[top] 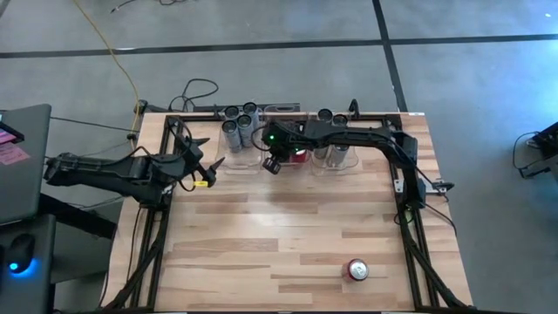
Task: Sort soda cans
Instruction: Adjust the red soda can in the middle transparent bin
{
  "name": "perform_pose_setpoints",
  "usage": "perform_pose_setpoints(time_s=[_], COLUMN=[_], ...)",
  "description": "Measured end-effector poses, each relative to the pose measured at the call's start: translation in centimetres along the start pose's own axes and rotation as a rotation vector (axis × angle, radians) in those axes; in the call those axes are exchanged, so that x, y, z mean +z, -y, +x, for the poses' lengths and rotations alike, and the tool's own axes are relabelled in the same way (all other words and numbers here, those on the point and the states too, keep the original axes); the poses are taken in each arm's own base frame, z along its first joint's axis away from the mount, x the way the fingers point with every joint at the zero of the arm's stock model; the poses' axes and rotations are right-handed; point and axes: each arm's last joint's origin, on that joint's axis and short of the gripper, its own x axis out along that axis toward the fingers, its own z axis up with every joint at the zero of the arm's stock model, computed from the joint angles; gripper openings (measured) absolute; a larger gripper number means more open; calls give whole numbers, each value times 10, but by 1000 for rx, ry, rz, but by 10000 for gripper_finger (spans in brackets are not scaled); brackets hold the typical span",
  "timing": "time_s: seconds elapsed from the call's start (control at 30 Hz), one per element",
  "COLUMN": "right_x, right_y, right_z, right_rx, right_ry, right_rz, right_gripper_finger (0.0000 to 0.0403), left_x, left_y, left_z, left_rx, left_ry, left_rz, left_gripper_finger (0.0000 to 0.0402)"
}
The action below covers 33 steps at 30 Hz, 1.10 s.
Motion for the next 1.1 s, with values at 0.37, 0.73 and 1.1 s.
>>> perform_pose_setpoints(time_s=[0.37,0.73,1.1], right_x=[-9,-5,-6], right_y=[6,22,16], right_z=[28,37,37], right_rx=[-30,-94,-97], right_ry=[-87,-48,-53], right_rz=[63,105,91], right_gripper_finger=[1,0,0], left_x=[0,1,1], left_y=[0,0,0], left_z=[0,0,0], left_rx=[0,0,0], left_ry=[2,7,8], left_rz=[-1,11,10], left_gripper_finger=[380,380,380])
